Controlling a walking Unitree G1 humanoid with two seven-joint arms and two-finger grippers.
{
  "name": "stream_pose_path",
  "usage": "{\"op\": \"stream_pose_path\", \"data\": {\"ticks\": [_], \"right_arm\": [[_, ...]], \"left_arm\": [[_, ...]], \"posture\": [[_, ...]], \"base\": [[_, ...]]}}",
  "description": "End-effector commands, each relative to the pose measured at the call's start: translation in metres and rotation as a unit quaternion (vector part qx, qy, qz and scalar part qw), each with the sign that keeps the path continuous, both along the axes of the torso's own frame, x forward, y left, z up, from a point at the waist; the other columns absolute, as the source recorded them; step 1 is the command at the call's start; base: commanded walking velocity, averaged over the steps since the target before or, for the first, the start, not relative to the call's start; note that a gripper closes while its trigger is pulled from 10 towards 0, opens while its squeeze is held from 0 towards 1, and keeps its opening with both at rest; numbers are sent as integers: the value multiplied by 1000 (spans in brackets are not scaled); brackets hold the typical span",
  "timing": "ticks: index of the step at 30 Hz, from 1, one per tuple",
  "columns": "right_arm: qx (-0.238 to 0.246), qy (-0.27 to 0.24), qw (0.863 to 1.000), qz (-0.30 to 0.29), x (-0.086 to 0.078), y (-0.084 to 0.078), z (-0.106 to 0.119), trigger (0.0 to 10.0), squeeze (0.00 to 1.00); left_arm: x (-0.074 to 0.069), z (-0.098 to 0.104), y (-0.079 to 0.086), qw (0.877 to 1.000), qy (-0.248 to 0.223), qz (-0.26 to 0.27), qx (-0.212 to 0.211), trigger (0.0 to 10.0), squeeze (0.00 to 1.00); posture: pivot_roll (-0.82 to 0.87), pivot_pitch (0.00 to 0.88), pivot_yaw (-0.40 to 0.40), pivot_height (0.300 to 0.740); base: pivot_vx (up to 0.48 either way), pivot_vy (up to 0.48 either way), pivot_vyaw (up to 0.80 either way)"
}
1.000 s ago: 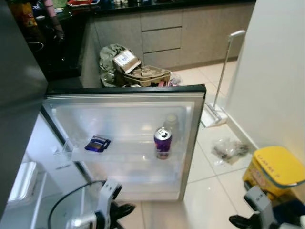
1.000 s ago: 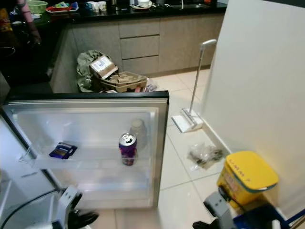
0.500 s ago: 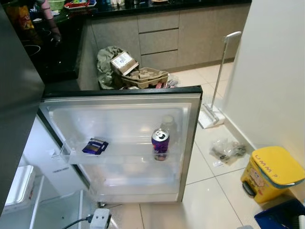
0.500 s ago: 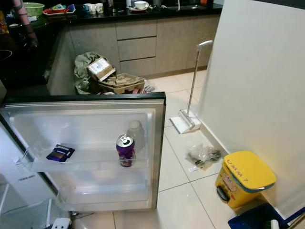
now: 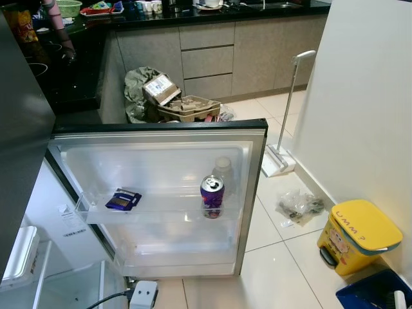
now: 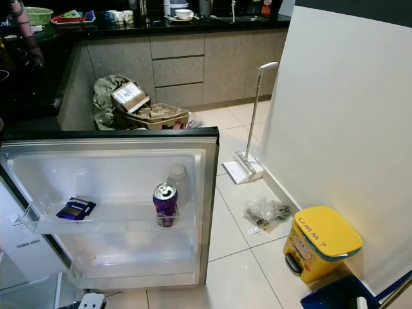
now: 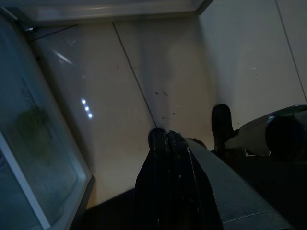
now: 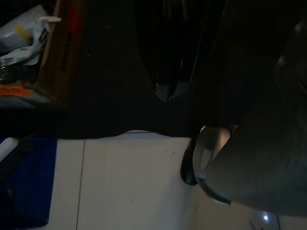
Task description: Restocking fridge
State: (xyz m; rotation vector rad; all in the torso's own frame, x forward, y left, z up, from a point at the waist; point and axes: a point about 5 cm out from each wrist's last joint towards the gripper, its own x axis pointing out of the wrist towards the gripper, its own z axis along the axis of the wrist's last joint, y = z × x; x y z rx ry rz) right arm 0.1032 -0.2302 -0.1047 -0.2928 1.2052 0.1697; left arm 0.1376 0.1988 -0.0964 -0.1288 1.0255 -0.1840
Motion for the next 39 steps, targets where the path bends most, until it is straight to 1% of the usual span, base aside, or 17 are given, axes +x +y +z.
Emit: {"op": "stream_pose_path", "data": {"ticks": [1,2,3,4,6,7,8,11,13,18,20,27,31,33,39], "right_arm": [[-25,4,1000,-3,-2,-4,0,10000,0],[-25,4,1000,-3,-2,-4,0,10000,0],[-36,4,999,-11,-3,-7,0,10000,0],[-50,0,998,-34,-5,-14,1,10000,0],[-53,-2,998,-42,-5,-15,1,10000,0],[-55,-5,996,-65,-6,-19,2,10000,0],[-56,-5,996,-69,-7,-20,2,10000,0],[-57,-4,996,-74,-7,-21,2,10000,0],[-57,-3,995,-77,-8,-22,2,10000,0],[-57,-1,995,-81,-9,-22,2,10000,0],[-53,0,995,-83,-10,-21,2,10000,0],[-43,-2,995,-88,-9,-19,1,10000,0],[-29,-1,996,-86,-9,-16,1,10000,0],[-11,3,996,-91,-9,-13,0,10000,0],[-4,5,996,-90,-9,-12,0,10000,0]], "left_arm": [[-1,-2,-3,1000,10,-4,5,10000,0],[-1,-2,-3,1000,10,-4,5,10000,0],[-1,-2,-4,1000,11,-5,6,10000,0],[-2,-3,-6,1000,14,-6,10,10000,0],[-3,-3,-6,1000,16,-6,12,10000,0],[-3,-3,-8,1000,16,-4,12,10000,0],[-3,-4,-8,1000,17,-4,11,10000,0],[-4,-4,-10,1000,19,-5,10,10000,0],[-5,-4,-12,1000,19,-1,0,10000,0],[-6,-5,-12,1000,22,-14,9,10000,0],[-7,-5,-13,1000,25,-15,0,10000,0],[-7,-5,-14,1000,26,-17,-2,10000,0],[-6,-5,-14,999,26,-18,-2,10000,0],[-6,-5,-14,999,26,-20,-4,10000,0],[-6,-5,-15,999,27,-22,-5,10000,0]], "posture": [[3,0,-1,740],[3,0,-1,740],[4,0,-3,740],[5,0,-5,740],[5,0,-5,740],[6,0,-7,740],[5,0,-6,740],[3,0,-6,740],[2,0,-7,740],[0,0,-6,740],[1,0,-7,740],[1,0,-5,740],[1,0,-5,740],[-2,0,-4,740],[-2,0,-4,740]], "base": [[0,0,0],[0,0,0],[0,0,0],[0,0,0],[0,0,0],[0,0,0],[0,0,0],[0,0,0],[0,0,0],[0,0,0],[0,0,0],[0,-458,0],[0,-472,0],[0,-471,594],[0,-469,621]]}}
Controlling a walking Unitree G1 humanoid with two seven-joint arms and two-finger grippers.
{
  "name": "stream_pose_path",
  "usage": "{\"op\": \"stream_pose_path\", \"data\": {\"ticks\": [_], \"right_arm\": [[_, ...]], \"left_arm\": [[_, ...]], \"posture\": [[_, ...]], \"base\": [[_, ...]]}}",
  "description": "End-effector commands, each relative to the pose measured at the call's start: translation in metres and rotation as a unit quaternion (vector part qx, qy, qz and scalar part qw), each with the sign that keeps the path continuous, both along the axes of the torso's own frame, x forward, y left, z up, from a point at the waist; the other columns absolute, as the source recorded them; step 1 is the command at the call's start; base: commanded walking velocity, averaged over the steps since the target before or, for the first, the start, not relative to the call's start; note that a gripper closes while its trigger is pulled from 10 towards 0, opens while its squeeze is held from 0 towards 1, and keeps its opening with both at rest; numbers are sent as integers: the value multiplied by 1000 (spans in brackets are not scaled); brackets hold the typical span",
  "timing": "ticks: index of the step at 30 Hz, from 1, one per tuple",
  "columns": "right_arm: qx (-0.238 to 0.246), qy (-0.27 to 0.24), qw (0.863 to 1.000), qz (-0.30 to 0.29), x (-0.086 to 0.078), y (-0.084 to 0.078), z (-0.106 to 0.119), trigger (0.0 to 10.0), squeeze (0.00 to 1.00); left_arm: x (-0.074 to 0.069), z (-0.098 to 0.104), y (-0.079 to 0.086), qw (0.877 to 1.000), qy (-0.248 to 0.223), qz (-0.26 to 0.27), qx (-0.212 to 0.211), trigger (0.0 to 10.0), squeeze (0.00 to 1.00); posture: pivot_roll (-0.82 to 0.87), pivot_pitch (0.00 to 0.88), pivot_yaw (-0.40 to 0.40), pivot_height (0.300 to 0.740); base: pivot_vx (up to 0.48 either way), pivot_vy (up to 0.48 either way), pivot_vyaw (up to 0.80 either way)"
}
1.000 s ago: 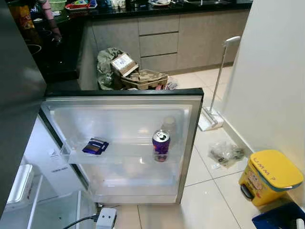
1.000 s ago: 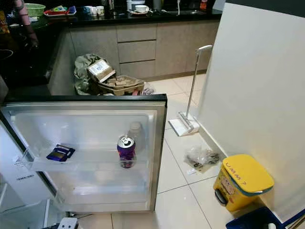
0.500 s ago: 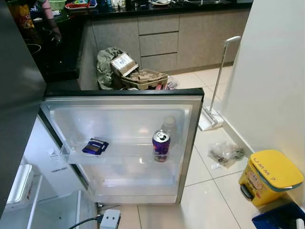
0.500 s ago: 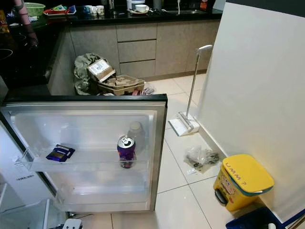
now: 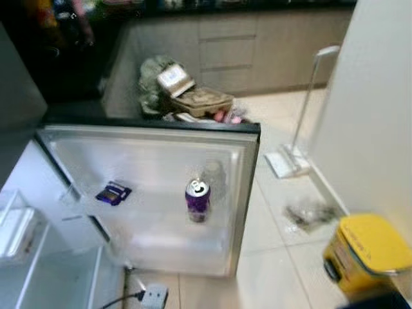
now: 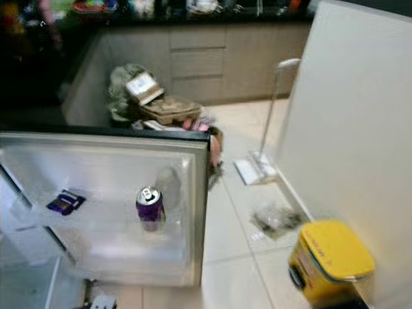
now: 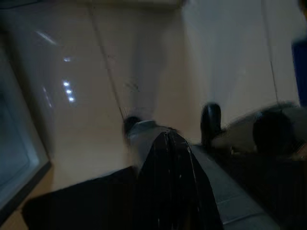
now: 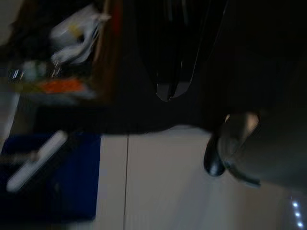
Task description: Restocking fridge
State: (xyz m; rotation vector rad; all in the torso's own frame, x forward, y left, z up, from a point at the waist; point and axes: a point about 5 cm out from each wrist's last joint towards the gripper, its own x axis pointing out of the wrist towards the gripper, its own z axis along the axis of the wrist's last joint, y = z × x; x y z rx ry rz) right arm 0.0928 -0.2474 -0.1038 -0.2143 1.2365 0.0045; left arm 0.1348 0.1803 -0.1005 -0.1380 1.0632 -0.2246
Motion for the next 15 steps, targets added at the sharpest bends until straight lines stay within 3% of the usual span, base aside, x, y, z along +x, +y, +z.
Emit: {"op": "stream_pose_path", "data": {"ticks": [1,15], "right_arm": [[11,-1,1000,-4,1,5,-1,10000,0],[19,3,1000,3,-1,5,-1,10000,0]], "left_arm": [[-4,-1,3,1000,8,-5,7,10000,0],[-4,-2,2,1000,10,-9,9,10000,0]], "posture": [[-2,0,-4,740],[-7,0,-6,740]], "base": [[0,-469,606],[0,-469,610]]}}
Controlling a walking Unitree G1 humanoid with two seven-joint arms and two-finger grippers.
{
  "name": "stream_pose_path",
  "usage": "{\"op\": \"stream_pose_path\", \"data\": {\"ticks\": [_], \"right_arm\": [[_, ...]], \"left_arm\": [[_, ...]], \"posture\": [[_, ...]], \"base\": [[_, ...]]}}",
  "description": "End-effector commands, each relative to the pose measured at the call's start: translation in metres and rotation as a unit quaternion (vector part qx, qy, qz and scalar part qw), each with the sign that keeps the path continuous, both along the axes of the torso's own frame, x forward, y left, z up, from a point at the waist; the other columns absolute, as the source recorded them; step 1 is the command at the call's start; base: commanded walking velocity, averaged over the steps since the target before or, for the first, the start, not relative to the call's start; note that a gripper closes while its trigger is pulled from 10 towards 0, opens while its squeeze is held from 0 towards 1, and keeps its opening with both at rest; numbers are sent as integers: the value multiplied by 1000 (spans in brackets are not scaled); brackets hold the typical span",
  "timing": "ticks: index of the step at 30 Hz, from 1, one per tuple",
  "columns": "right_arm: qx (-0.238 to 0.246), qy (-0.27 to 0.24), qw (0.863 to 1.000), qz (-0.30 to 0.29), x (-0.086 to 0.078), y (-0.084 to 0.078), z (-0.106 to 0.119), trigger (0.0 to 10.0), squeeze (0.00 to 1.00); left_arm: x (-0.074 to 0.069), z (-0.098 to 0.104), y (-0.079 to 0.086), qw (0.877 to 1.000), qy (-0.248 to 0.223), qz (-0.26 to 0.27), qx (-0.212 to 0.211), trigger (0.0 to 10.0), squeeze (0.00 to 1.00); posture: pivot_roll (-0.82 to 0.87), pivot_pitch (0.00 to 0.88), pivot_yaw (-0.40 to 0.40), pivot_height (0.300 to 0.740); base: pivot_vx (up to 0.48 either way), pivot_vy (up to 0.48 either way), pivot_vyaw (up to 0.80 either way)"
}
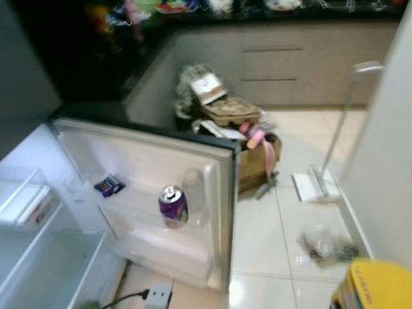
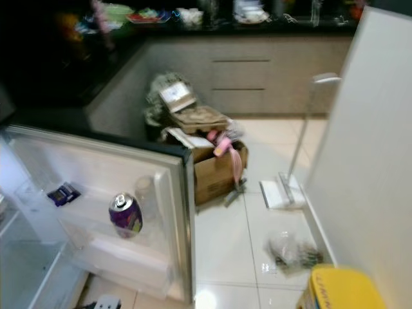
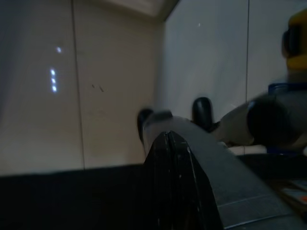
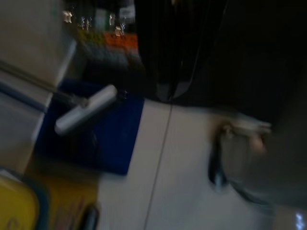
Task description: Restocking fridge
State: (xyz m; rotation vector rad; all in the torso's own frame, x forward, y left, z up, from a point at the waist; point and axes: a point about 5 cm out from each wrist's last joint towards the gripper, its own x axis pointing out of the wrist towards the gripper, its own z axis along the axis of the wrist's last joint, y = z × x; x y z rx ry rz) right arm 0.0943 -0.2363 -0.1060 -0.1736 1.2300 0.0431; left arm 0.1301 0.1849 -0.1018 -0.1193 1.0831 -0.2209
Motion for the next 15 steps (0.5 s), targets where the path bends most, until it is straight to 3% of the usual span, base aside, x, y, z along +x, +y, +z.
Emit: {"op": "stream_pose_path", "data": {"ticks": [1,13,15], "right_arm": [[-6,5,1000,-1,-3,-6,1,10000,0],[1,6,1000,8,-3,-5,1,10000,0],[2,6,1000,10,-3,-4,1,10000,0]], "left_arm": [[0,0,-3,1000,1,-6,0,10000,0],[0,-1,-4,1000,3,-6,-1,10000,0],[0,-1,-3,1000,5,-2,-1,10000,0]], "posture": [[-8,0,-7,740],[-10,0,-5,740],[-11,0,-5,740]], "base": [[0,-469,613],[0,-465,613],[0,-129,616]]}}
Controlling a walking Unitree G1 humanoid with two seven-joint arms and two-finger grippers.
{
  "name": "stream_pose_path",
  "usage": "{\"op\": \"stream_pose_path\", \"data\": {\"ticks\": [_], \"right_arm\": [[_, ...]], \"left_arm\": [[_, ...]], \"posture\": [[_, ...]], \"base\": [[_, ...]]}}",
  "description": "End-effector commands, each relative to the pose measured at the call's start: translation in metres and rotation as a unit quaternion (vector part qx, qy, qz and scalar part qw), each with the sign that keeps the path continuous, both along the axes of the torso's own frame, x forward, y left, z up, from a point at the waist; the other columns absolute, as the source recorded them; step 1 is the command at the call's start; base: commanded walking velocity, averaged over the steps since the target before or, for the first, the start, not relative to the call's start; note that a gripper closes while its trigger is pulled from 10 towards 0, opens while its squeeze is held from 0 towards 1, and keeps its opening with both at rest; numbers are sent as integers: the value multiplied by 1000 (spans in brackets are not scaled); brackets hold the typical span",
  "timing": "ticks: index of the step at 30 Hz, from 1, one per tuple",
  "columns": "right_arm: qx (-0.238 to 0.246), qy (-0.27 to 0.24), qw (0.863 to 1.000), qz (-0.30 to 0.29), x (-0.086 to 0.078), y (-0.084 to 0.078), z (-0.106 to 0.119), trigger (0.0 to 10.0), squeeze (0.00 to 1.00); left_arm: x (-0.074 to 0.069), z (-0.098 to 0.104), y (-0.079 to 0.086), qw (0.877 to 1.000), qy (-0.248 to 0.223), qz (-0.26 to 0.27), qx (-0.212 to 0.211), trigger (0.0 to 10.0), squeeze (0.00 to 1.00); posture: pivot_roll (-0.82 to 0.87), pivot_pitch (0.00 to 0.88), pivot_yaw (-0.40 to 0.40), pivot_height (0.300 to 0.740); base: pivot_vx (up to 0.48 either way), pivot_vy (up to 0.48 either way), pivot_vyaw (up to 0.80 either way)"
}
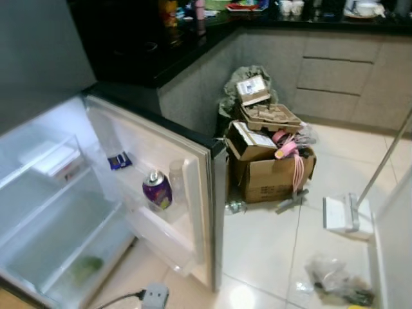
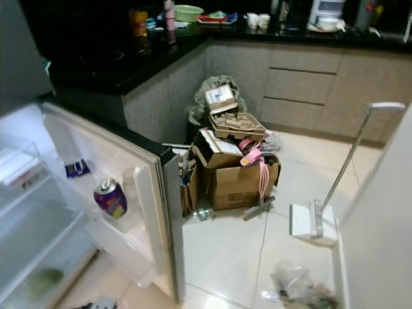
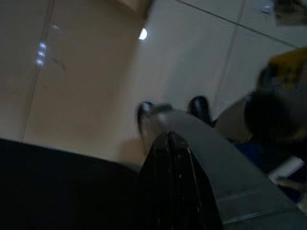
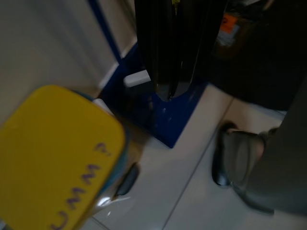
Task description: Restocking fridge
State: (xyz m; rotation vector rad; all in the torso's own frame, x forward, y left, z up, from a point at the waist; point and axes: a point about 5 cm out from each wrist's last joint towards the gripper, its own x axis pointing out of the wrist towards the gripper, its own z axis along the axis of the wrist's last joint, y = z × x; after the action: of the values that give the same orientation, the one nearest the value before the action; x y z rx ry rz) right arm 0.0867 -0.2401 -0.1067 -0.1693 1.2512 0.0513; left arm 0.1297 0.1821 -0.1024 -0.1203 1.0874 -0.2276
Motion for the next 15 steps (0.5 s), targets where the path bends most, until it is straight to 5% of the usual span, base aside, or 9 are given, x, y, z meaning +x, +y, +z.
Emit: {"op": "stream_pose_path", "data": {"ticks": [1,15], "right_arm": [[-1,-5,1000,9,4,-1,1,10000,0],[0,-10,1000,17,7,-4,3,10000,0]], "left_arm": [[0,0,0,1000,2,2,2,10000,0],[6,2,0,1000,-5,1,6,10000,0]], "posture": [[-12,0,-4,740],[-27,0,-2,740]], "base": [[0,0,613],[0,0,616]]}}
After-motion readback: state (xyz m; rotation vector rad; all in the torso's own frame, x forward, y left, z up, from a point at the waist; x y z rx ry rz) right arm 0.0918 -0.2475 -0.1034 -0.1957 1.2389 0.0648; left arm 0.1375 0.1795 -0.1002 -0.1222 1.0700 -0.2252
